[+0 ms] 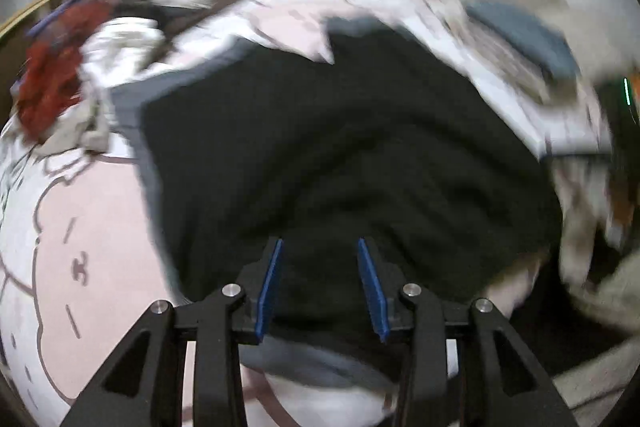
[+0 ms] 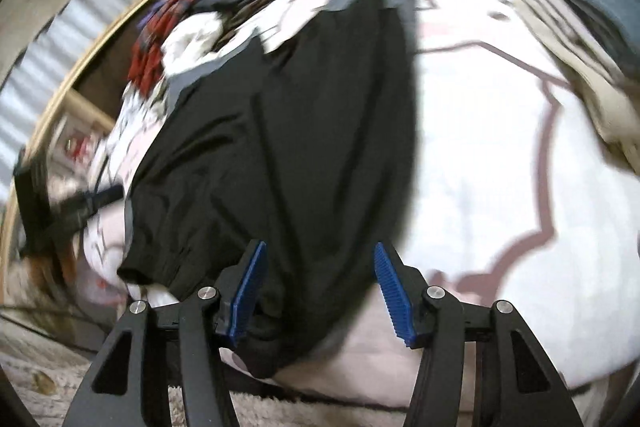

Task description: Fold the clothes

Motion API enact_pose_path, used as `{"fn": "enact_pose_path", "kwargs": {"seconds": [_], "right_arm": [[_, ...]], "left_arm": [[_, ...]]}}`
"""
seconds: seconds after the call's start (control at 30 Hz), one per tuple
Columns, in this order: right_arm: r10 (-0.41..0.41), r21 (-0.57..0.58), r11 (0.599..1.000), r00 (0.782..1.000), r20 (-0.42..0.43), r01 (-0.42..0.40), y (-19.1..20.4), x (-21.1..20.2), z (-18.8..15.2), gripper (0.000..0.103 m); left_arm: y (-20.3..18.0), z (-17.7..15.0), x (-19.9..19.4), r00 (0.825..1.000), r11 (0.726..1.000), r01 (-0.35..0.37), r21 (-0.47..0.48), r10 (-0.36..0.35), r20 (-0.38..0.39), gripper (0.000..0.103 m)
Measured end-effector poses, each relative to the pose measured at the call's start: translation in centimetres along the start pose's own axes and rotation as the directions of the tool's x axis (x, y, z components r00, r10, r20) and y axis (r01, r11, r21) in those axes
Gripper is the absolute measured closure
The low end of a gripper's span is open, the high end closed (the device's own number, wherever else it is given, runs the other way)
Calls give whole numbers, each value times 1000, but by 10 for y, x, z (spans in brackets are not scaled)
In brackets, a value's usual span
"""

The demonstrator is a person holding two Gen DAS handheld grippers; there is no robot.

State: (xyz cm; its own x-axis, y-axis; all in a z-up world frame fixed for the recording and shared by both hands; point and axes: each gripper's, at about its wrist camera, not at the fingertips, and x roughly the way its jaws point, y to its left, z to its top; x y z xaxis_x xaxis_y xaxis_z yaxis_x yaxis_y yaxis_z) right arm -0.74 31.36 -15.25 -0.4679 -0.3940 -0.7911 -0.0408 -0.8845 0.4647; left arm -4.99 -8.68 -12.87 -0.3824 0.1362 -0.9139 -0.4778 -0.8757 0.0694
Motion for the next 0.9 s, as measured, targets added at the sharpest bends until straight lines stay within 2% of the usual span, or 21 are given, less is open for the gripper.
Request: {"fn": "enact_pose_path", "kwargs": {"seconds": [0.07,0.1,0.13,0.2,0.37,0.47,0.53,0.6,0.73,0.8,0.9], "right_arm": [[-4,44,999,1000,0,4,-11,-4,-4,47],[-6,58,998,1000,-1,6,-15,-5,-6,47],[-4,71,997,1000,-5,4,-18,-6,-9,47],[16,80,997,1000,-19,-14,-19,-6,-13,47],[71,48,996,996,-44,-69,-4,2,-14,47],[54,23,998,997,-53,-52,4,8,-8,47],[35,9,999,999,-32,-35,5,4,2,47],[11,4,1000,999,31,-11,2,-8,23,47],[-22,21,1000,991,131,19,-6,-27,92,47],[-39,19,999,985,166,37,-10,-29,131,47],[-92,10,996,981,169,92,-8,-11,188,47]], "left_arm": [[-18,-9,7,999,998,32,57,-30,-42,63],[-18,-18,7,999,997,39,62,-38,-21,63],[-14,-24,3,999,998,41,52,-41,-1,63],[-9,-24,-3,999,999,46,24,-46,-22,64],[-9,-19,-20,997,999,8,44,-4,-71,64],[-8,-3,-41,1000,998,6,59,-6,1,64],[-14,21,-63,995,997,58,42,-62,81,64],[-23,44,-76,981,991,128,32,-131,143,60],[-53,93,-74,929,957,284,54,-288,233,60],[-69,114,-63,911,948,314,59,-318,261,60],[-90,139,-36,900,945,324,48,-323,291,60]]}}
